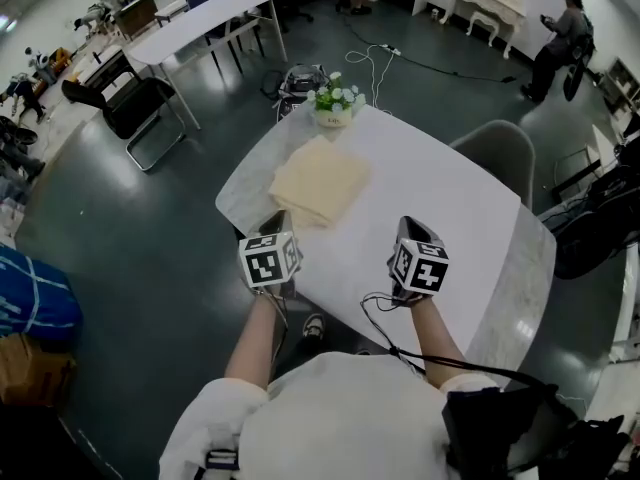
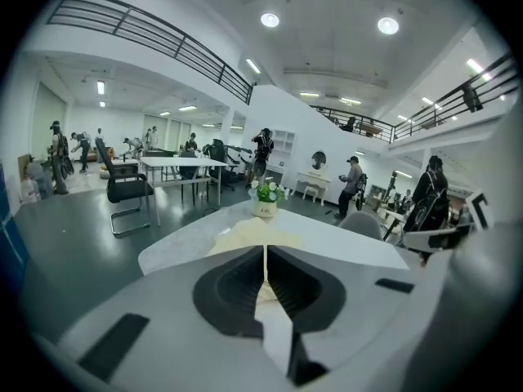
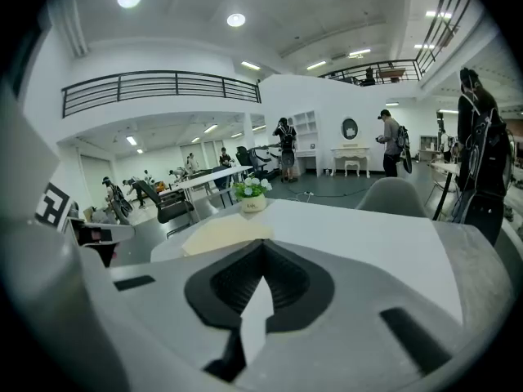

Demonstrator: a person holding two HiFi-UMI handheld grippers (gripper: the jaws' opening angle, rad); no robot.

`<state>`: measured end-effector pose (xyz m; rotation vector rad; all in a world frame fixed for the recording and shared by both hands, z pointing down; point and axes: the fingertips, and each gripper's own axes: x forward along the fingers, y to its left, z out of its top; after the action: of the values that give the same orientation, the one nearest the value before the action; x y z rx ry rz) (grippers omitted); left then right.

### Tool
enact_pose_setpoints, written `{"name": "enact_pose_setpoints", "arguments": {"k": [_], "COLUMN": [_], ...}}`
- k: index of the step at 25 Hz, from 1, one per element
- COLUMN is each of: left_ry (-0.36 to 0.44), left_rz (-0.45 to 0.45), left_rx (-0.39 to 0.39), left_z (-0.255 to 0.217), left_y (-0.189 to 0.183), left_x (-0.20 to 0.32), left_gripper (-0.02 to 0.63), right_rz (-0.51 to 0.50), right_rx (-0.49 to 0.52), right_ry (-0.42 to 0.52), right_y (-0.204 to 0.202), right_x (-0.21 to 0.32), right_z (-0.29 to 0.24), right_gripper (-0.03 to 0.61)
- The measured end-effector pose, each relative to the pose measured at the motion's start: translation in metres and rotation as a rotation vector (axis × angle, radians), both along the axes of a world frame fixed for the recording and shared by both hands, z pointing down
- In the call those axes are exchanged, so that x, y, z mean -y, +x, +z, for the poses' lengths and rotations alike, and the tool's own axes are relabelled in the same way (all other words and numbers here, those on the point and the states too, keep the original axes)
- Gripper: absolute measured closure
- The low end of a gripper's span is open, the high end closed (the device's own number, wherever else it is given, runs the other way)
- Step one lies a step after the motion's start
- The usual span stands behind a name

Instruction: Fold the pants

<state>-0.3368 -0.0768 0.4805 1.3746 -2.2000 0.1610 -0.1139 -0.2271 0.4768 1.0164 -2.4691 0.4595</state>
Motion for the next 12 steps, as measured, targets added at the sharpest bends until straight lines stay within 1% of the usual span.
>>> {"name": "enact_pose_setpoints", "arguments": {"k": [3,12], "left_ry": [0.001,-0.002], "left_rz": [-0.008,-0.015], "left_rx": [0.006,0.013], "left_z": [0.0,0.0], "left_y": [0.001,-0.001], "left_x": [-0.006,-0.01], "left_gripper": [0.597,0.597], "right_rz": [-0.003,-0.002], "right_rx": [-0.022,0.006], "right_ry": [0.023,0.042], "right_y": [0.0,-0.003], "right_x": [-0.002,0.0], "right_z": [-0.003,-0.013], "right_gripper": [0.586,0.586]}}
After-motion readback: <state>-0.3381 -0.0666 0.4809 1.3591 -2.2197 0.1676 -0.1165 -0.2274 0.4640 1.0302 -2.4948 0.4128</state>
